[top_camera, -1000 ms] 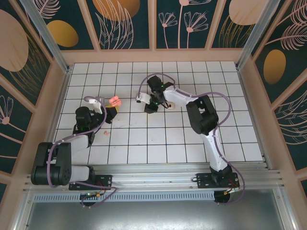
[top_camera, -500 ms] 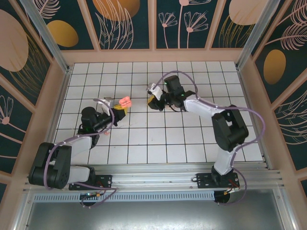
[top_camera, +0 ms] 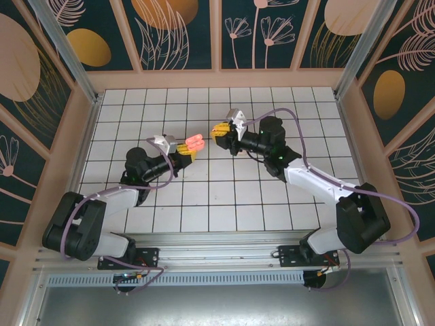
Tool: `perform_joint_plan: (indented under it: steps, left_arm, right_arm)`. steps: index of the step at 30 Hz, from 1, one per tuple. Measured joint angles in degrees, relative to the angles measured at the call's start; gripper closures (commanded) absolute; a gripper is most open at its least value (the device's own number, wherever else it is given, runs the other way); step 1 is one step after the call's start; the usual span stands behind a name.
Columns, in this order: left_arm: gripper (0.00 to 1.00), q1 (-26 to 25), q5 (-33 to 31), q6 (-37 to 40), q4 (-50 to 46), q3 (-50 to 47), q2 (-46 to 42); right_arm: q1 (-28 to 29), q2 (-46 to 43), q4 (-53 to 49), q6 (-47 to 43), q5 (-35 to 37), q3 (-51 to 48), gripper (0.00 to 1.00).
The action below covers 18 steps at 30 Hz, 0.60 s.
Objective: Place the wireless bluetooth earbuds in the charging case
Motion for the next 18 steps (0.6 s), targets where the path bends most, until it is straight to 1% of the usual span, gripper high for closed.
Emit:
perform_joint_plan:
  steps: [8,18]
  left_arm:
    - [0.92,-1.4,0.9,0.6,2.9,1.9,1.1]
    - [0.92,-1.9,0.7,-2.1,7.8,1.9,1.1]
  right_arm:
    - [1.0,0.8,8.4,3.7,-0.2,-1.3,0.79]
    - [1.6,5.4,13.9,7.1,-1.2,-1.3,0.79]
